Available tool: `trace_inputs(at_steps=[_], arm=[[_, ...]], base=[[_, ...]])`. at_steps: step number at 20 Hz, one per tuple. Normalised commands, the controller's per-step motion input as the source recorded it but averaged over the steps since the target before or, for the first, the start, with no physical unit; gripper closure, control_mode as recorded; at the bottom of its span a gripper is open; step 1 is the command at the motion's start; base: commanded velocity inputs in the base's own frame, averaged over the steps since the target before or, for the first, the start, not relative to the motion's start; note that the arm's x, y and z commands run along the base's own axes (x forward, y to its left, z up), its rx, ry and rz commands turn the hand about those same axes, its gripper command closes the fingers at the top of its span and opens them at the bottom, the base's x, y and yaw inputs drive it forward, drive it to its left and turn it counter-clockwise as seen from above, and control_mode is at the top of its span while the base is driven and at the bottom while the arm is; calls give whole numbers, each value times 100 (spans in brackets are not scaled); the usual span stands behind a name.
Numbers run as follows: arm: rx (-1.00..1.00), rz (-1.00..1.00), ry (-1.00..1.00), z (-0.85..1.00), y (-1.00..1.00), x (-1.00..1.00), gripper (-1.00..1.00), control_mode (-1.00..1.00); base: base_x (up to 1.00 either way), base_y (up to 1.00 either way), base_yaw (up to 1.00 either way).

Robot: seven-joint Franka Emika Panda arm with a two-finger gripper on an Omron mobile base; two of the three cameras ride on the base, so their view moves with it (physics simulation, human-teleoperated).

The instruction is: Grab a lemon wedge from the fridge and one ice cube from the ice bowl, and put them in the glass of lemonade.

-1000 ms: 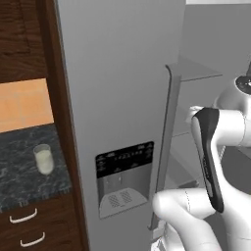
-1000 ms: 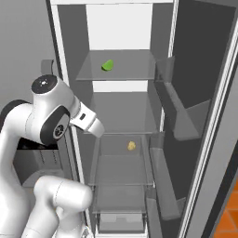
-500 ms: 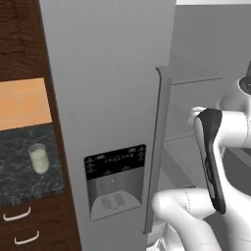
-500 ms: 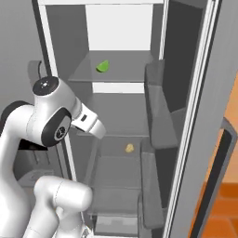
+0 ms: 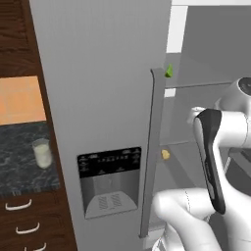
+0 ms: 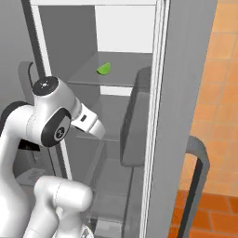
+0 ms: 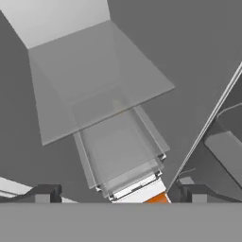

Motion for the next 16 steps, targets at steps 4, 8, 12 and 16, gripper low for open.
trace_inputs(at_steps=[4,8,12,16], arm=[[0,0,0,0,0,0,-100,100],[0,0,0,0,0,0,-100,100],[0,6,-38,14,5,-13,-100,-100],[0,11,-69,68,27,-4,-100,-100]], base=[[0,-59,1],[0,-19,0],[0,0,0],[0,0,0]])
